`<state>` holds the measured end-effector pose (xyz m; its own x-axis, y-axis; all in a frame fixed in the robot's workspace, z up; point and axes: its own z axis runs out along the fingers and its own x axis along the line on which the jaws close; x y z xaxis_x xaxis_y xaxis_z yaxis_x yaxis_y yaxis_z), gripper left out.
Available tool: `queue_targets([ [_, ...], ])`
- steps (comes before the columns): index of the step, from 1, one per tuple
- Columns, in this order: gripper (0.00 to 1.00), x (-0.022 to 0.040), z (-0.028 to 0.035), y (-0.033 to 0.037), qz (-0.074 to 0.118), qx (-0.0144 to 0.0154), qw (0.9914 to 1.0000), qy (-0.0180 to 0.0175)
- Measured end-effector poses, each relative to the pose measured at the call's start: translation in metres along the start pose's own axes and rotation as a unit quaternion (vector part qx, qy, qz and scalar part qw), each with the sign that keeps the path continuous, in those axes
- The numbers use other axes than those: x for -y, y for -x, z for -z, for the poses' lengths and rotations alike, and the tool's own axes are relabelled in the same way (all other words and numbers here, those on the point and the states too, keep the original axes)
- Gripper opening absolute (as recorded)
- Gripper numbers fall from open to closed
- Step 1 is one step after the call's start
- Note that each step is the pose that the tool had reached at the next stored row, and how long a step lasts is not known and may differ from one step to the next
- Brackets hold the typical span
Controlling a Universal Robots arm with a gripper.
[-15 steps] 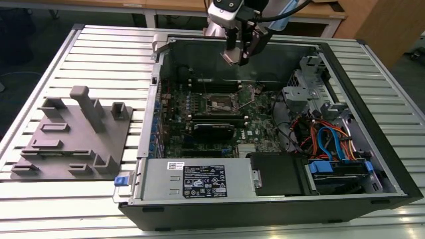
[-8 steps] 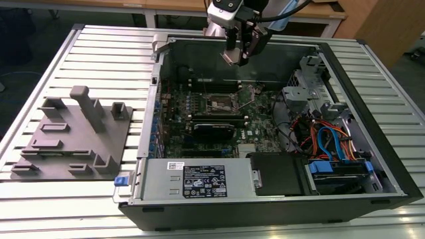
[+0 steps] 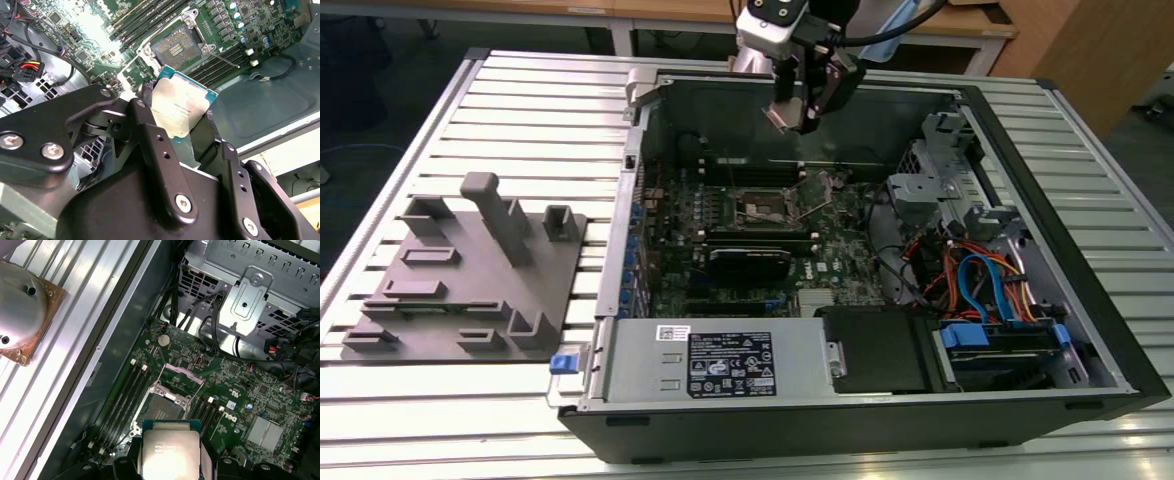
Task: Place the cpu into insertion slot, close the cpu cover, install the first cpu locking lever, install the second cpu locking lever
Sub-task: 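Place the cpu into insertion slot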
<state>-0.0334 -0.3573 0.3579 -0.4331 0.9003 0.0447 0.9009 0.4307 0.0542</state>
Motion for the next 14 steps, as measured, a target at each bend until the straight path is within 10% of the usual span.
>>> queue_targets([
  [8,0.54,0.0004,-0.0053,0.0003,-0.015,0.0005,0.99989,-0.0012],
  [14,0.54,0.0006,-0.0106,0.0005,-0.066,0.0043,0.99783,0.0006],
])
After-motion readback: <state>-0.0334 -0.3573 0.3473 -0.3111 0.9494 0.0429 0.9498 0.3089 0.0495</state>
